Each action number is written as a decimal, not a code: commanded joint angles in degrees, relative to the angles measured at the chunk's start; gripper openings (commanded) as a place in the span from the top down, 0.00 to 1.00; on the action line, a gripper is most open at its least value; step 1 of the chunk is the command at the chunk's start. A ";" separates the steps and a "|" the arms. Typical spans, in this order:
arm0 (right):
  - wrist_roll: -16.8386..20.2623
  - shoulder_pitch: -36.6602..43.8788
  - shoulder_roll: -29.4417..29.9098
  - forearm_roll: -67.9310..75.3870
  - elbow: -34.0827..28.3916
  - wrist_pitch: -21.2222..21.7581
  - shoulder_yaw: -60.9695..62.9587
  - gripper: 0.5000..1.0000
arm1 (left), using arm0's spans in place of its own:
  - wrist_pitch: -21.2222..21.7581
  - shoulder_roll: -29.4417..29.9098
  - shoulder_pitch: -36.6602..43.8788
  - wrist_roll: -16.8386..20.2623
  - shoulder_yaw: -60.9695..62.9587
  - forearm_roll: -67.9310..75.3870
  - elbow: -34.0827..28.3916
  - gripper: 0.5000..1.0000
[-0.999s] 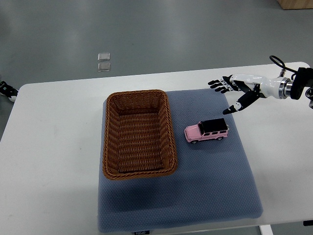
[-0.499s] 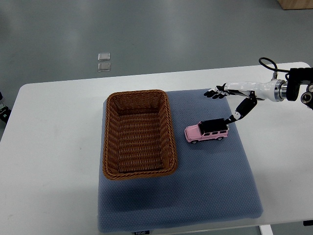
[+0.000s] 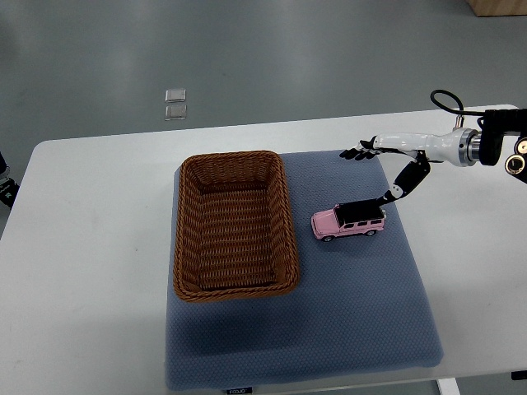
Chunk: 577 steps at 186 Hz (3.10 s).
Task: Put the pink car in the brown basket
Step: 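Lower the right hand over the pink car's black roof, then close the right hand's fingers around the pink car, then lift the pink car and carry it over the wicker basket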
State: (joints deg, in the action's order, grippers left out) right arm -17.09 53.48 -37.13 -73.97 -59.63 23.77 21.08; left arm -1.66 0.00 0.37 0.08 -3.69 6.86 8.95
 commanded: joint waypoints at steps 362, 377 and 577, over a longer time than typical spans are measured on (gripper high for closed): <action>6.89 -7.16 6.63 -5.39 -3.30 -14.28 -4.47 0.50 | -0.01 0.00 0.07 0.00 0.00 0.00 -0.07 0.00; 6.81 -7.07 6.54 -5.39 -3.30 -14.37 -4.47 0.55 | -0.01 0.00 -0.01 0.00 0.00 0.00 0.01 0.00; 6.37 -0.92 3.11 -5.13 -3.57 -15.69 -4.03 0.97 | -0.01 0.00 0.07 0.00 0.00 0.00 -0.08 0.00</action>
State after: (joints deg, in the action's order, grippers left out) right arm -10.71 50.69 -33.77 -79.40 -63.19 8.00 17.02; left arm -1.68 0.00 0.39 0.09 -3.69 6.86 8.94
